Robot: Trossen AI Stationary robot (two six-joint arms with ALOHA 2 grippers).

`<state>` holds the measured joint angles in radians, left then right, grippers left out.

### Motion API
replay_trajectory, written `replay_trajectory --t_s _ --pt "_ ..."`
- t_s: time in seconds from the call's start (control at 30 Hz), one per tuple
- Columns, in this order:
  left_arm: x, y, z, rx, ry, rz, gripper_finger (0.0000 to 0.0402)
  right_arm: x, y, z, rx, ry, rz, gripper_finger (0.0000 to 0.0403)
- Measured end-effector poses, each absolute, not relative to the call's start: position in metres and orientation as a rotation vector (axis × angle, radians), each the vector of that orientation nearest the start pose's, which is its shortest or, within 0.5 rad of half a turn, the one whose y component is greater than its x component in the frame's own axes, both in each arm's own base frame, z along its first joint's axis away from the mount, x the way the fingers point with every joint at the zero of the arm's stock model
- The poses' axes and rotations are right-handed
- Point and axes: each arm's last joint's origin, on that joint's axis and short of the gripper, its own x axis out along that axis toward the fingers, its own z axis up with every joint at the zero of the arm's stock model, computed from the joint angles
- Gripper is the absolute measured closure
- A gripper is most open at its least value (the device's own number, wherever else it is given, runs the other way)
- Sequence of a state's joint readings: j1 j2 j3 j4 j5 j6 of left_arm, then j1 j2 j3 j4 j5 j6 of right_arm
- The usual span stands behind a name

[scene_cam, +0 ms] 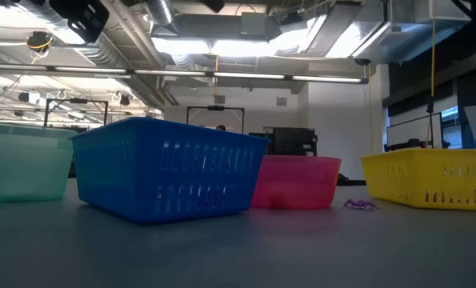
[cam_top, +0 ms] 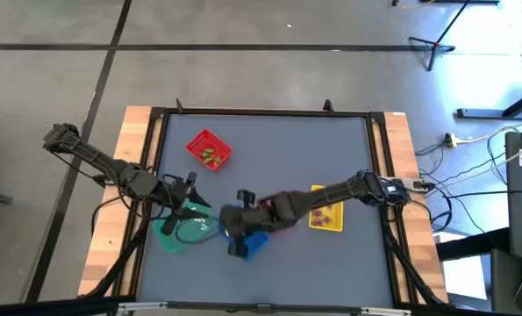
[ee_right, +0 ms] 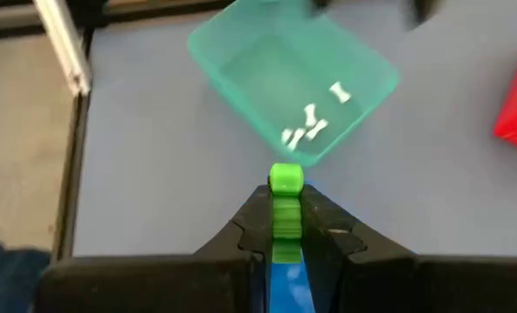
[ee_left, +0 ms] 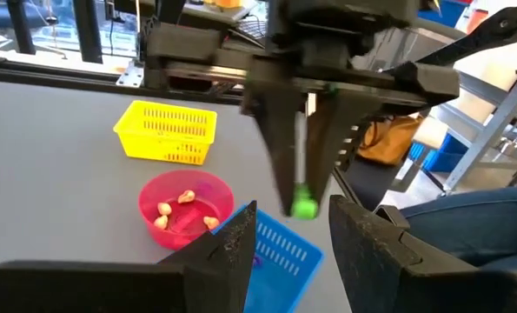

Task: Sort Halloween decoration
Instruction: Put the green skeleton toy into the red bin

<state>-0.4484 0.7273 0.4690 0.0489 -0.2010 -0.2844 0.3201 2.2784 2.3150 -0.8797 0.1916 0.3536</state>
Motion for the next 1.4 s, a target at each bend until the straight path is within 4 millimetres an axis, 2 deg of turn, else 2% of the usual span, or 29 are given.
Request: replay_trajectory --t_s 0.2,0.43,0.93,1.13,1.4 --pt "0.155 -0.068 0.254 -0.208 0.232 -0.210 0.0271 0.487 0.124 0.305 0.154 0.767 -0.069 0.0361" --pt "0.155 -0.067 0.254 -0.203 0.226 -0.172 0.0271 0.497 0.087 0.307 0.076 0.738 -0.090 0.0361" --pt "0.155 -0.067 0.254 -0.204 0.226 -0.168 0.0271 0.509 -0.034 0.309 -0.014 0.672 -0.250 0.0361" --pt "0.155 -0.066 0.254 -0.204 0.224 -0.160 0.0271 0.513 -0.077 0.293 0.026 0.602 -0.261 0.0361" --pt "0.156 -0.064 0.255 -0.198 0.209 -0.082 0.0271 0.516 -0.103 0.252 0.061 0.535 -0.236 0.0361"
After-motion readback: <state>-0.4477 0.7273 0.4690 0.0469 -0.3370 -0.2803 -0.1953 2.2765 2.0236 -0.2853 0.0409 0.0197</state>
